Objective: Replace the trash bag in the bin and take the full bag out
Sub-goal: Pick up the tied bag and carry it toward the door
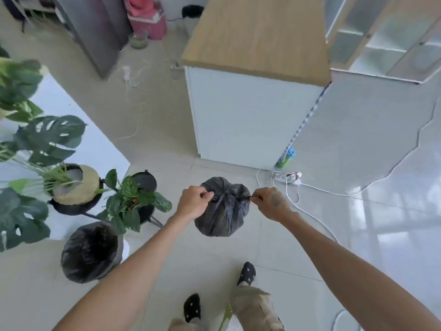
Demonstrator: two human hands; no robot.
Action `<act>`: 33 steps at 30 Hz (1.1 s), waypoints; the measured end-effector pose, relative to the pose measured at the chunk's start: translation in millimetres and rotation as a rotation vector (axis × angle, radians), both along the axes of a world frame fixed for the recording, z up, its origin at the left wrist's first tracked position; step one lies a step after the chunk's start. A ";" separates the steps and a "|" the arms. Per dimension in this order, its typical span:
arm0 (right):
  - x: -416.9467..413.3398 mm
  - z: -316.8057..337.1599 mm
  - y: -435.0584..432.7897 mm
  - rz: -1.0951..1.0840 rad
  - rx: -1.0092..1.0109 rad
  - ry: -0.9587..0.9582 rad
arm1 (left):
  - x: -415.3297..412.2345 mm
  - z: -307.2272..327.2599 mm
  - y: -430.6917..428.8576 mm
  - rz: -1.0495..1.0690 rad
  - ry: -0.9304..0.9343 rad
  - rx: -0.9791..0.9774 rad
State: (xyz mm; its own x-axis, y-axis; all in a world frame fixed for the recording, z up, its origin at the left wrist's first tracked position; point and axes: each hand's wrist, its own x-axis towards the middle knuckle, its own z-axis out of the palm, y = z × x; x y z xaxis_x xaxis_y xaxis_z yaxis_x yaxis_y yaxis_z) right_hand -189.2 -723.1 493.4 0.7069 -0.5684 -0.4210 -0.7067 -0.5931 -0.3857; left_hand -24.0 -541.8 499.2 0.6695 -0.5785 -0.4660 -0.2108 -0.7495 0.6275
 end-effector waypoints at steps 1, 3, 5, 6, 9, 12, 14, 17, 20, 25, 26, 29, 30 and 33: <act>-17.3 10.5 -15.7 -0.070 -0.007 -0.026 | -6.8 11.2 -26.0 -0.055 -0.013 -0.016; -37.0 22.6 -32.9 -0.144 -0.008 -0.061 | -14.7 25.1 -57.7 -0.113 -0.032 -0.040; -68.1 37.7 -62.6 -0.264 -0.015 -0.100 | -31.5 38.4 -105.0 -0.197 -0.065 -0.082; -81.7 43.2 -75.4 -0.313 -0.013 -0.133 | -39.0 44.6 -126.2 -0.241 -0.078 -0.097; -142.0 68.1 -120.4 -0.497 -0.028 -0.208 | -82.7 64.2 -200.5 -0.379 -0.109 -0.124; -191.1 85.3 -156.3 -0.614 -0.059 -0.252 | -121.4 79.7 -259.2 -0.455 -0.121 -0.154; -227.4 95.0 -183.3 -0.694 -0.074 -0.285 | -154.9 92.3 -299.8 -0.497 -0.133 -0.193; -279.7 112.2 -220.5 -0.807 -0.129 -0.320 | -203.3 109.9 -356.4 -0.582 -0.133 -0.249; -327.5 127.4 -247.6 -0.926 -0.171 -0.334 | -247.4 123.6 -408.8 -0.670 -0.118 -0.265; -405.4 144.6 -302.3 -1.071 -0.242 -0.351 | -322.7 140.5 -505.2 -0.829 -0.110 -0.341; -420.7 146.0 -313.7 -1.098 -0.252 -0.346 | -337.7 142.9 -524.6 -0.865 -0.114 -0.352; -468.5 153.2 -360.6 -1.201 -0.287 -0.332 | -386.7 145.7 -600.2 -0.966 -0.095 -0.376; -476.1 153.9 -365.1 -1.206 -0.284 -0.319 | -394.3 146.9 -609.2 -0.991 -0.092 -0.388; -511.6 160.8 -404.2 -1.292 -0.325 -0.292 | -433.1 151.4 -672.7 -1.081 -0.075 -0.418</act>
State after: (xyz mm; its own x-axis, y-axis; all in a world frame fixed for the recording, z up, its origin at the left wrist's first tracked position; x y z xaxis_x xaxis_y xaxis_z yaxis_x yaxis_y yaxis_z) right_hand -700.9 -1127.3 654.1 -0.3598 -0.9303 -0.0706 -0.7394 0.3305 -0.5866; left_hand -457.1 -1214.6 650.6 -0.2500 -0.9646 -0.0840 -0.6618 0.1069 0.7420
